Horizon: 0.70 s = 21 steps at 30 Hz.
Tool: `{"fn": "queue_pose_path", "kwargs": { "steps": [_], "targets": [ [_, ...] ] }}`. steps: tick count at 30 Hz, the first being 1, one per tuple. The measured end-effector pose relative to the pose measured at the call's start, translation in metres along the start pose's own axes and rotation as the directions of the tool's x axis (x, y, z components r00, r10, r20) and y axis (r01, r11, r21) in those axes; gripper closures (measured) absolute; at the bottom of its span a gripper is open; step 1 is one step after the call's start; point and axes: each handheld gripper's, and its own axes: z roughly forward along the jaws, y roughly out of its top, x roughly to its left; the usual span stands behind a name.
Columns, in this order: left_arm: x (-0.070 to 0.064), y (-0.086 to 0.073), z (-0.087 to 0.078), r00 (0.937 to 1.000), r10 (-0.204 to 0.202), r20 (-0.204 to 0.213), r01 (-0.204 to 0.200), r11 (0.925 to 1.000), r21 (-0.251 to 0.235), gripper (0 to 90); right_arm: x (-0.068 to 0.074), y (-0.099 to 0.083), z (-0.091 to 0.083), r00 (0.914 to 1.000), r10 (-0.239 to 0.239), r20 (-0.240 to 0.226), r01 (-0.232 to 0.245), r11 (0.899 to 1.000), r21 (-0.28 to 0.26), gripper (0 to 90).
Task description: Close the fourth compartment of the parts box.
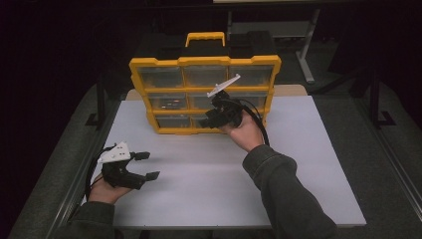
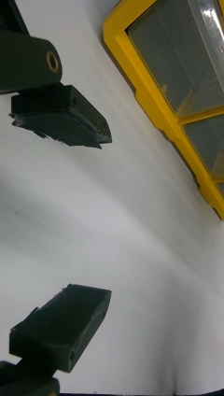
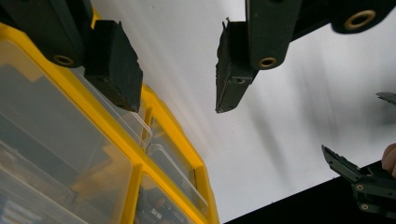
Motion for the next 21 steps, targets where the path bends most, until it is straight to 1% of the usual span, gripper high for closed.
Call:
{"fn": "queue_pose_path", "kwargs": {
  "steps": [1, 2, 3, 4, 5, 7, 10, 15, 16, 17, 19, 20, 21],
  "targets": [
    [0.000, 0.000, 0.000, 1.0000, -0.001, 0.000, 0.001, 1.0000, -0.001, 20.4, 0.000, -0.001, -0.001, 1.0000, 0.007, -0.001, -0.007, 1.000, 0.002, 49.4],
    [0.000, 0.000, 0.000, 1.0000, -0.001, 0.000, 0.001, 1.0000, -0.001, 20.4, -0.001, -0.002, -0.001, 1.0000, 0.001, 0.000, -0.001, 1.000, 0.003, 49.3],
    [0.000, 0.000, 0.000, 1.0000, -0.002, 0.000, 0.002, 1.0000, 0.000, 20.4, -0.001, -0.003, -0.001, 1.0000, 0.007, 0.002, -0.007, 1.000, 0.005, 49.2],
    [0.000, 0.000, 0.000, 1.0000, -0.001, 0.000, 0.001, 1.0000, 0.004, 20.4, -0.001, -0.004, -0.002, 1.0000, 0.002, 0.004, -0.002, 1.000, 0.001, 49.1],
    [0.000, 0.000, 0.000, 1.0000, -0.001, 0.000, 0.001, 1.0000, 0.005, 20.4, -0.001, -0.005, -0.003, 0.9999, 0.009, 0.005, -0.009, 1.000, 0.002, 48.9],
    [0.000, 0.000, 0.000, 1.0000, 0.001, 0.000, -0.001, 1.0000, 0.005, 20.4, -0.002, -0.007, -0.004, 1.0000, 0.006, 0.005, -0.006, 1.000, -0.004, 48.8],
    [0.000, 0.000, 0.000, 1.0000, -0.001, 0.000, 0.001, 1.0000, 0.008, 20.4, -0.003, -0.010, -0.005, 0.9999, 0.015, 0.005, -0.015, 1.000, -0.003, 48.5],
    [0.000, 0.000, 0.000, 1.0000, 0.001, 0.000, -0.001, 1.0000, 0.010, 20.4, -0.004, -0.016, -0.007, 0.9998, 0.016, 0.007, -0.016, 1.000, -0.008, 47.7],
    [0.000, 0.000, 0.000, 1.0000, 0.001, 0.000, -0.001, 1.0000, 0.010, 20.4, -0.004, -0.017, -0.007, 0.9996, 0.028, 0.006, -0.027, 1.000, -0.004, 47.4],
    [0.000, 0.000, 0.000, 1.0000, 0.001, 0.000, -0.001, 0.9999, 0.011, 20.4, -0.005, -0.018, -0.007, 0.9998, 0.021, 0.008, -0.021, 1.000, -0.006, 47.1],
    [0.000, 0.000, 0.001, 1.0000, 0.001, 0.000, -0.001, 1.0000, 0.006, 20.4, -0.005, -0.020, -0.008, 0.9994, 0.033, 0.007, -0.033, 0.999, -0.007, 47.0],
    [0.000, 0.000, 0.001, 1.0000, 0.000, 0.000, 0.000, 1.0000, 0.006, 20.4, -0.006, -0.021, -0.009, 0.9997, 0.025, 0.006, -0.025, 1.000, -0.010, 46.9],
    [0.000, 0.000, 0.001, 1.0000, 0.001, 0.000, -0.001, 1.0000, 0.006, 20.4, -0.006, -0.021, -0.009, 0.9994, 0.033, 0.004, -0.033, 0.999, -0.012, 46.8]
  ]
}}
